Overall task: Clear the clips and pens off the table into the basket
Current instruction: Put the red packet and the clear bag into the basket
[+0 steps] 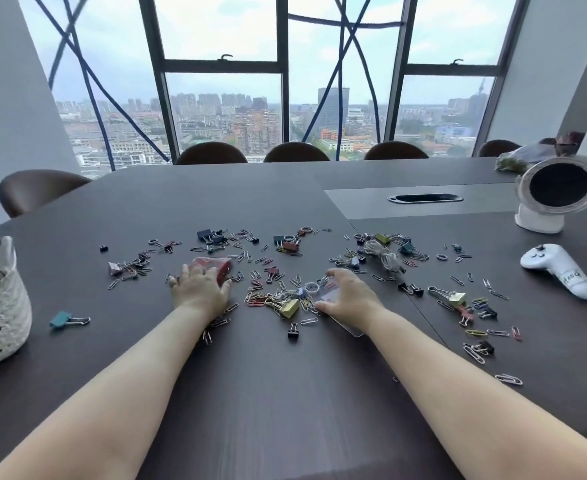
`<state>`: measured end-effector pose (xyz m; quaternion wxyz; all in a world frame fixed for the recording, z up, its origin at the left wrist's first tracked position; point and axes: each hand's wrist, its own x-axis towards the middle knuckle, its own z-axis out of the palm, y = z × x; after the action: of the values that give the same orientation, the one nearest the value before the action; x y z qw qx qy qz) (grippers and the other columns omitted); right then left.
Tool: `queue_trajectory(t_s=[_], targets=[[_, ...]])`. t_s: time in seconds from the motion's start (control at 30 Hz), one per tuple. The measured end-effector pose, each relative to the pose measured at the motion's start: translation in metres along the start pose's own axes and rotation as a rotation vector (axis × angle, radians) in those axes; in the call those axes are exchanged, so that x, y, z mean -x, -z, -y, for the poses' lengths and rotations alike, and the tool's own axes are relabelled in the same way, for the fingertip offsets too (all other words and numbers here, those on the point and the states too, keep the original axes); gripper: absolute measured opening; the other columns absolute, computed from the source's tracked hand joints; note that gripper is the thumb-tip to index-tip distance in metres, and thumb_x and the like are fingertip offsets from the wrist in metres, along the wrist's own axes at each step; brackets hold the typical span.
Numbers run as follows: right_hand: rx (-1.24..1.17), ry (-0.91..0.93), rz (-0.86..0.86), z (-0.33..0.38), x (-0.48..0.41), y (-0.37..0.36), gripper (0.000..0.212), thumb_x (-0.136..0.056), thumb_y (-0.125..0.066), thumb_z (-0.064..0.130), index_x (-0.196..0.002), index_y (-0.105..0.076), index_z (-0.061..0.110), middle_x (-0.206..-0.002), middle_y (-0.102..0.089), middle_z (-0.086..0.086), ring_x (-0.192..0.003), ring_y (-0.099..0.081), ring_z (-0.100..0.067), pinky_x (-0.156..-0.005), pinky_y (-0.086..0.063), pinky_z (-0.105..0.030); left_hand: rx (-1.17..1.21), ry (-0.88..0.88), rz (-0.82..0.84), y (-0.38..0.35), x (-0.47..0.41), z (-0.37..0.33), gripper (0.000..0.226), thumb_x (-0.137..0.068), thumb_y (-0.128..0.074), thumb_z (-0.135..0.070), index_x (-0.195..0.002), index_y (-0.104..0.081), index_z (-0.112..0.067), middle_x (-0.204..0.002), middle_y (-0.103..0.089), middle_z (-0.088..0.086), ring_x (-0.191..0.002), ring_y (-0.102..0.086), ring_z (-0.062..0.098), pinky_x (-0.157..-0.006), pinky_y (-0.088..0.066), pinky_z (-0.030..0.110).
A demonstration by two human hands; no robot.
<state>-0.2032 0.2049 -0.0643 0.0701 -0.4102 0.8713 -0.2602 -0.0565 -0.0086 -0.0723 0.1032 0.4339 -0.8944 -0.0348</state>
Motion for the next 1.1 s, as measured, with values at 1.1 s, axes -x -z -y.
queue_trajectory(t_s=[1.1], targets=[[-0.269,-0.329,-0.089,-0.026,-0.01,0.057,0.036,-0.087,-0.05,0.007,-0.122,-0.051,0.003,-0.124,-0.056,-0.018,-0.111,-0.054,-0.032,-0.095,-0.047,-0.038,0.63,0.016,0.156,0.039,0.024,-0.049,0.076,-0.063,-0.071,-0.062,-0.113,-0.054,-0.008,-0.107,-0.061,0.011,-0.095,-0.061,0.024,-0.087,-0.052,0.036]])
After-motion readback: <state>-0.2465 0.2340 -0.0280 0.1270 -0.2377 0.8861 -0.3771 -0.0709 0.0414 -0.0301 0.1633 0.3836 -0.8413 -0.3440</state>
